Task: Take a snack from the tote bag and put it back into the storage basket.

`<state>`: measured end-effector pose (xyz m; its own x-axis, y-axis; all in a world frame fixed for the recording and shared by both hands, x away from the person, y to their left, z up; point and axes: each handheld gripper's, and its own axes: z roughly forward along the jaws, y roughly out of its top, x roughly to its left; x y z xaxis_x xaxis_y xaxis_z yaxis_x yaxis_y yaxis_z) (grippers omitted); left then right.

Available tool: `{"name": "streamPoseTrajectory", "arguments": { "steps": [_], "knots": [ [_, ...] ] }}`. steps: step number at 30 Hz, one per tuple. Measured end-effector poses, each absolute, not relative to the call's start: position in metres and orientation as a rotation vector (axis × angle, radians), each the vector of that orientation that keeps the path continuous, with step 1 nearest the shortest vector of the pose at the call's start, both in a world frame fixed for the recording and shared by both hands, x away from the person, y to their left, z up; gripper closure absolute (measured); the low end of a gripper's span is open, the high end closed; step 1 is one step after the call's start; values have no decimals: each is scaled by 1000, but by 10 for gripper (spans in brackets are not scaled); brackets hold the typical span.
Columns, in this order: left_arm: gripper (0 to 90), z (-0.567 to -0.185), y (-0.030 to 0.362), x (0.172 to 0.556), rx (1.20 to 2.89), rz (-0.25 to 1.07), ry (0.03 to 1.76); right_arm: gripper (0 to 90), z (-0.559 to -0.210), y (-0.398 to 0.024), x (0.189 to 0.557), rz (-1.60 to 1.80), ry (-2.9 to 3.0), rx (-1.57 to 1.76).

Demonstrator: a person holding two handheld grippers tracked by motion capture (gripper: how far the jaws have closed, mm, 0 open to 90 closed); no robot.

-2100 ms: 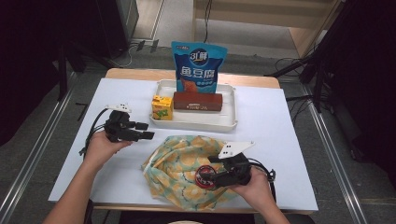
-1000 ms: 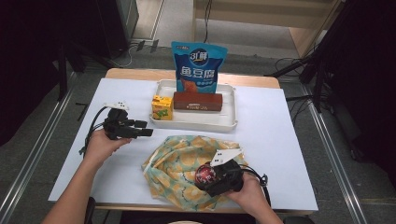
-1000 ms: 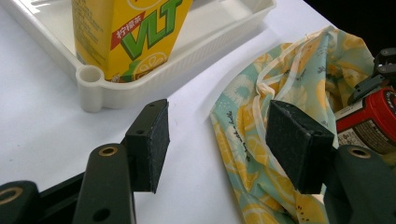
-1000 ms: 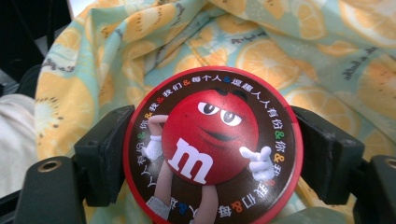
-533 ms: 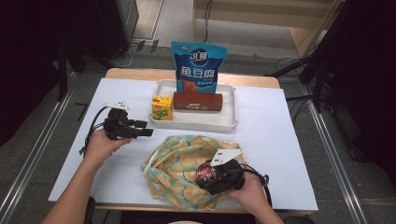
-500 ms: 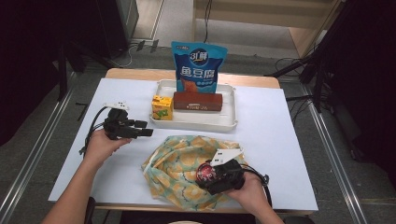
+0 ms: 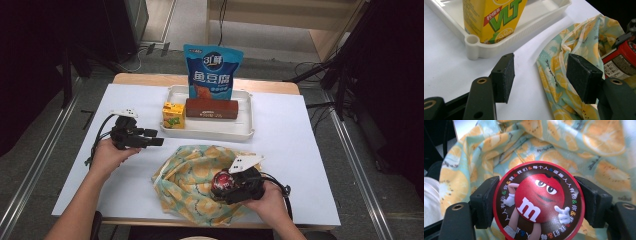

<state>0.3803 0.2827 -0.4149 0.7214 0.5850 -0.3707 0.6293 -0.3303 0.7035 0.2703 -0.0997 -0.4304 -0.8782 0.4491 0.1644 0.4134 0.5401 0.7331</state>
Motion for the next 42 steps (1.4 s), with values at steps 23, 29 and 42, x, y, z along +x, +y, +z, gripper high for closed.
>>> {"name": "streamPoseTrajectory", "arguments": {
  "steps": [23,29,42],
  "knots": [
    [398,-413,283,375,2042,-53,910,262,-415,-108,285,1324,2674,817],
    [396,-413,283,373,2043,-61,888,262,-411,-107,288,1328,2666,821],
    [395,-414,287,369,2037,-57,895,263,-402,-105,295,1341,2662,835]
  ]
}}
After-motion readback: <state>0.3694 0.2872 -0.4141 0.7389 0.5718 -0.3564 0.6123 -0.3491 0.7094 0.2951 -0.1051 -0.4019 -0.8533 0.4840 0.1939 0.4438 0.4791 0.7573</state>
